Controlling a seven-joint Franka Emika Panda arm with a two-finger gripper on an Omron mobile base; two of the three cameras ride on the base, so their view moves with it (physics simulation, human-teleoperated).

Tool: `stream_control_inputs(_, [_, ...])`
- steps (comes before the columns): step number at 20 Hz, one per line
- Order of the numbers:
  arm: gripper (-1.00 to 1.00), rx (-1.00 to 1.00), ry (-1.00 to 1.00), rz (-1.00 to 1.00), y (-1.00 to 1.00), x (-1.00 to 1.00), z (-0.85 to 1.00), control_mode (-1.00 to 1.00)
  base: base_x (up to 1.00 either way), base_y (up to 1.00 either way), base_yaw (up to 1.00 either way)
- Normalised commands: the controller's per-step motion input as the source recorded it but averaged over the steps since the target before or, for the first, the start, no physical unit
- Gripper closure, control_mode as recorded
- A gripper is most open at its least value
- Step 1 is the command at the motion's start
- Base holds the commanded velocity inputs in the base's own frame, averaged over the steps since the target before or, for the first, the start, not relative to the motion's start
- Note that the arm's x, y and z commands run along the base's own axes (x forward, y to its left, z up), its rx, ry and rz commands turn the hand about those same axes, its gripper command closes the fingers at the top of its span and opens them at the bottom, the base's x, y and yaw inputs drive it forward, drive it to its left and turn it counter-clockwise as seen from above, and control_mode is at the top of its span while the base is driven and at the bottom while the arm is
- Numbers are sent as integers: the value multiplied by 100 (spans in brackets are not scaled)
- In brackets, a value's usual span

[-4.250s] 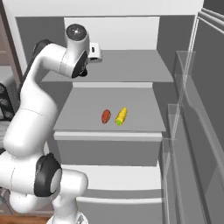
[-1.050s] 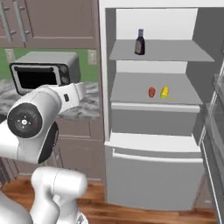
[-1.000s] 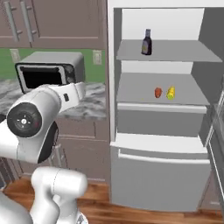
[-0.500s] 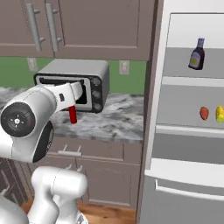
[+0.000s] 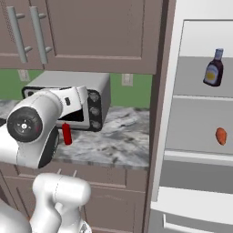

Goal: Place the ketchup and condiment bottle from the counter to the top shelf of the fridge. If the existing items in the fridge are on the top shelf, move them to other shelves.

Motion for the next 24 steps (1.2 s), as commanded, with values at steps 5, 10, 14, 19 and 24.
stream_control_inputs(5, [-100,-9,14,0,14,11,-21,-100,3,3,0])
stream_control_inputs(10, [-100,-23,43,5,29,37,-58,-100,0,0,0])
stream_control_inputs(14, [-100,-33,46,0,56,39,-79,-100,0,0,0])
stream_control_inputs(19, [-100,-13,26,0,58,23,-100,-100,0,0,0])
stream_control_inputs(24, [-100,3,4,-3,26,16,-83,-100,0,0,0])
